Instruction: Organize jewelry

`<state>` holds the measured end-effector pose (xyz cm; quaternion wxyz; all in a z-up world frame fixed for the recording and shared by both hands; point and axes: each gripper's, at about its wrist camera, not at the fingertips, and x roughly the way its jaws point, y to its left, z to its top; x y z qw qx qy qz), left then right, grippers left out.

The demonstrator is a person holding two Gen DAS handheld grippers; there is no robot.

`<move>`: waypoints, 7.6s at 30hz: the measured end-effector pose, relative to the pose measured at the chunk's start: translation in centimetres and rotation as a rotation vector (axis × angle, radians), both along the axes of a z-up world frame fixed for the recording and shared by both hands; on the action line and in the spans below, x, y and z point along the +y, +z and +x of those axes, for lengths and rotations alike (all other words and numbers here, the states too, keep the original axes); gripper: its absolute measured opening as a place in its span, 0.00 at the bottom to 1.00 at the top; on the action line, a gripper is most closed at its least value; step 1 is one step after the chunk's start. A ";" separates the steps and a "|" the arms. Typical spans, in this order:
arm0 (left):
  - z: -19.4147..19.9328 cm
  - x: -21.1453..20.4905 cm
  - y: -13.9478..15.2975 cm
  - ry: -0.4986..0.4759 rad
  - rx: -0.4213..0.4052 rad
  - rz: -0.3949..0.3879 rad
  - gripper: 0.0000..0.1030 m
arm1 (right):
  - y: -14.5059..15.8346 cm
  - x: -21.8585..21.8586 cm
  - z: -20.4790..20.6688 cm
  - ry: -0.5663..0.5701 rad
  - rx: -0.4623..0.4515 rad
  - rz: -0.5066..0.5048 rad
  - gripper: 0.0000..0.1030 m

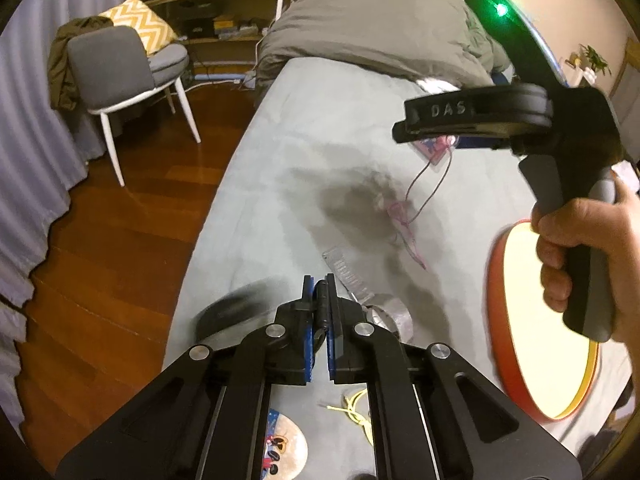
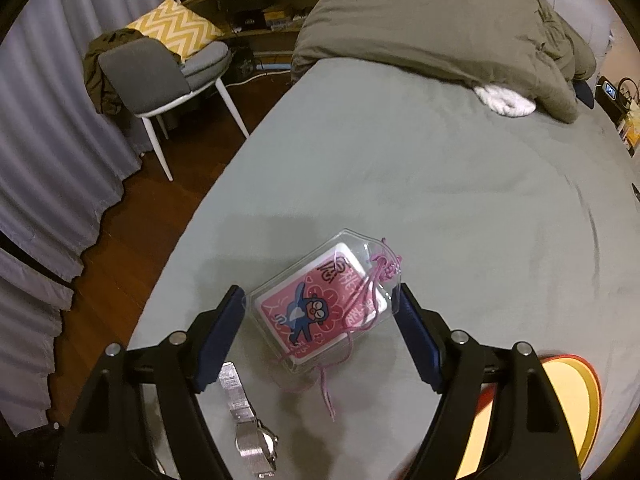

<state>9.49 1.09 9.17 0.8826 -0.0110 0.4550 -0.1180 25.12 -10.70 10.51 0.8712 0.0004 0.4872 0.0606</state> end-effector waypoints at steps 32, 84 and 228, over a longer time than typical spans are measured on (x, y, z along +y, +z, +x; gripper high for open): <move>-3.6 -5.7 5.7 -0.138 -0.114 -0.045 0.05 | 12.0 -5.2 -5.7 -0.008 -0.159 0.009 0.69; -11.1 -35.0 5.1 -0.623 -0.065 -0.040 0.05 | 10.6 -30.9 -16.8 -0.244 -0.140 0.009 0.69; -7.0 -21.9 4.0 -0.383 0.039 0.041 0.91 | -2.1 -23.6 -18.8 0.023 -0.019 -0.021 0.86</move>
